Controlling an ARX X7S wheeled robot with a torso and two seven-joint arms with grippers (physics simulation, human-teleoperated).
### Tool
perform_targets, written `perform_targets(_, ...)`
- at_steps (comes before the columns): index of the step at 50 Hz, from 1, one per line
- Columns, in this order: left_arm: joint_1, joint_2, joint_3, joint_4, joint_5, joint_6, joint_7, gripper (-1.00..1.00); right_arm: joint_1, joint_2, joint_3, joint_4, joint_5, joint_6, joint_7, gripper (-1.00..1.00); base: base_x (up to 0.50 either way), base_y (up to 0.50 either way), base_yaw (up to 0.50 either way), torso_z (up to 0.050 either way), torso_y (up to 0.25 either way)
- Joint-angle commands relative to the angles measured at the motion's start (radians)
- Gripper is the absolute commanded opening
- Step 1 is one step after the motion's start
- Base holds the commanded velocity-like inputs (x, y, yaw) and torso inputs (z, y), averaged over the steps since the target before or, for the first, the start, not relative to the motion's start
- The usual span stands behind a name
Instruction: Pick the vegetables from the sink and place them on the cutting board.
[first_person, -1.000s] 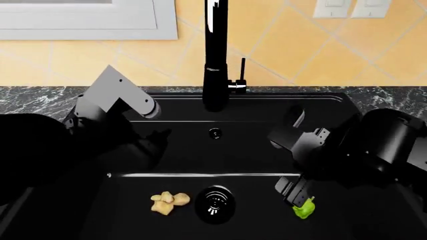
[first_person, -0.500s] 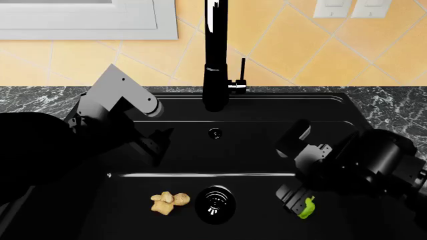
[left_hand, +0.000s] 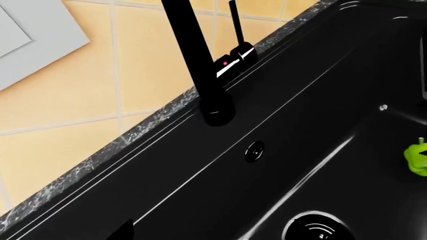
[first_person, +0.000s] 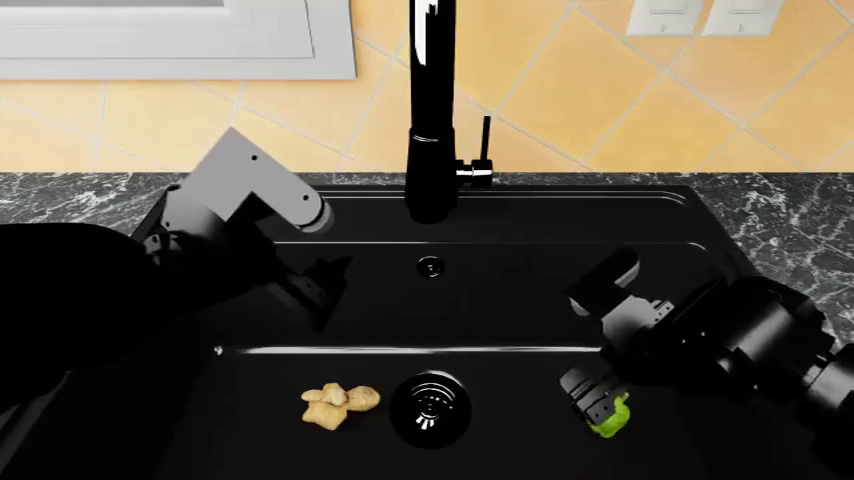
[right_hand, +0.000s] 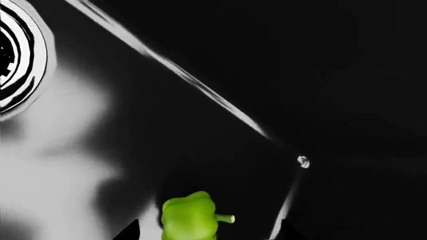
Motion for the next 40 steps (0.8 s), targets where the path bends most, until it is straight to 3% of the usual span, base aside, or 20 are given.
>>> perform_targets(1,0.001,0.007,0.01,-0.009,0.0,0.006,-0.003,1.0,-0.048,-0.05,0.002,0.132,-0.032,-0.086,-0.057,1.0,0.0,0.0,0.0,0.0,0.0)
perform_targets(40,-0.021,0.027,0.035,-0.02,-0.015,0.002,-0.024,1.0,-0.201,-0.052,0.013,0.261,-0.04,-0.216,-0.102,1.0,0.0,0.0,0.0,0.0,0.0)
